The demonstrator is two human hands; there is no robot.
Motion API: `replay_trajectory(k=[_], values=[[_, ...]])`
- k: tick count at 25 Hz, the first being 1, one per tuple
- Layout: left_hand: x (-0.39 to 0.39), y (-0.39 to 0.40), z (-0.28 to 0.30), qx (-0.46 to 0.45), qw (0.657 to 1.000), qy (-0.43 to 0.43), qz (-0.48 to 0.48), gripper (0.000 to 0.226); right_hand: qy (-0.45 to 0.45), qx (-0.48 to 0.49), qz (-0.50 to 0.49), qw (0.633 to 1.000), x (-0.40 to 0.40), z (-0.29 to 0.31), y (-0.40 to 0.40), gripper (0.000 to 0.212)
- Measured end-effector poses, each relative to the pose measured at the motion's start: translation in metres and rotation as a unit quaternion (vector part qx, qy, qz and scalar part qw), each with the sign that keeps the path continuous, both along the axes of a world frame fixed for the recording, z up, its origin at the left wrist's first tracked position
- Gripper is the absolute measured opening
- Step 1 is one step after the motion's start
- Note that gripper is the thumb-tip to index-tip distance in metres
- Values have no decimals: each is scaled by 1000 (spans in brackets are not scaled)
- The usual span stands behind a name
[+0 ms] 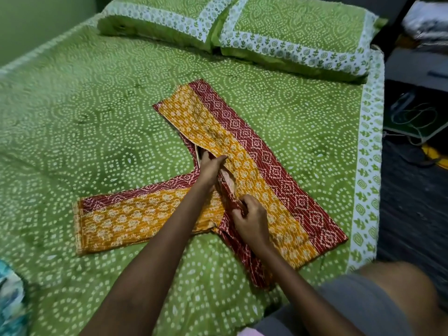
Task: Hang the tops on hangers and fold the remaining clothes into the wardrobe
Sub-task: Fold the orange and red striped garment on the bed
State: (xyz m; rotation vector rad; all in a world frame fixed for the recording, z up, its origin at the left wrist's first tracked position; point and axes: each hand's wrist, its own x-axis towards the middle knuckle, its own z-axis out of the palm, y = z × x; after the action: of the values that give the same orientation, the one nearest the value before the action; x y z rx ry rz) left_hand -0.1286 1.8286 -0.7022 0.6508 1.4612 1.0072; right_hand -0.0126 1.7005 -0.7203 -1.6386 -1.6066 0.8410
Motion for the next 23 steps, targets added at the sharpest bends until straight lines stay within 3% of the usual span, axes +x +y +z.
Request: replay_trajectory(k=[3,7,10,14,17,18,20,22,23], values=[[-18,36,4,-3,998,-38,40,38,23,-46,13,999,-2,-14,-1,13],[-49,93,-4,-1,997,7,77,53,-10,-66,29,997,3,-35,1,10],[-63,124,3,-3,988,11,152,49,-28,-60,54,996,5,-33,8,3],[-74,155,30,39,967,41,249,49,-30,48,25,998,7,-26,11,66],[-80,208,26,32,977,135,165,62,51,90,-111,988,14,-19,13,67],[-76,221,26,22,987,109,117,57,75,110,-144,981,16,-14,14,64],[-48,222,57,57,997,43,27,20,91,164,-177,966,18,-8,16,63],[-26,204,101,109,992,-53,-15,21,43,231,-170,957,15,-5,14,57],[-26,201,108,128,991,-37,-3,24,3,262,-148,954,13,-4,12,52]])
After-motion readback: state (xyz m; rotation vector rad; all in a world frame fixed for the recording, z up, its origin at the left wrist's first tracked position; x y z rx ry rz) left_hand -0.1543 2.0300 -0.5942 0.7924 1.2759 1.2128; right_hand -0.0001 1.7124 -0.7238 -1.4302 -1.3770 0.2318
